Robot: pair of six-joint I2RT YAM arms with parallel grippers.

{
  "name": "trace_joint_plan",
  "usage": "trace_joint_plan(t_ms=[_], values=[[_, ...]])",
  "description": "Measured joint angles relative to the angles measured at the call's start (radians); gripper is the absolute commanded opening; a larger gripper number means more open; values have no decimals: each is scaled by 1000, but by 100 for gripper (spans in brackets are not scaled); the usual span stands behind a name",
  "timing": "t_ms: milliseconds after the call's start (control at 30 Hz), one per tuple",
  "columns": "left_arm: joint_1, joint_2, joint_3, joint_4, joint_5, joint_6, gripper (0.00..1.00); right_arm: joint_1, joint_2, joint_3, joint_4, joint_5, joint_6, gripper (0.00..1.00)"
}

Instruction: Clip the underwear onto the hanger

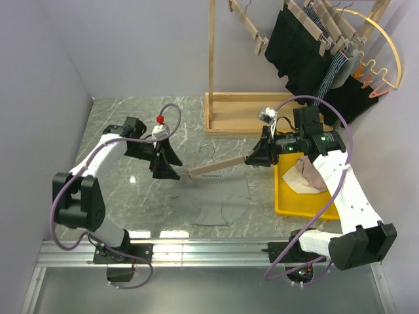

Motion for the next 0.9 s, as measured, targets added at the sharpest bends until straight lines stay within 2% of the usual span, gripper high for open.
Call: trace_joint_plan(t_ms=[167,367,467,567,667,800,900], values=[[-2,96,24,-197,48,223,87,6,1,2,-8,-11,-3,0],[-2,100,39,-274,64,319,84,14,1,2,-24,-13,-7,0],[2,63,40,-210,41,237,86,19,1,2,-29,-12,-8,0],[6,-60,6,23,-55,16,92,19,1,2,-32,-11,-7,0],[11,-194,-13,144,-126,-114,91,19,3,3,-32,-11,-7,0],[11,-210,53,92,-132,-97,88,19,18,20,-33,-11,-8,0],[11,-180,43,59,-130,-72,89,23,32,36,-36,-11,-11,0]])
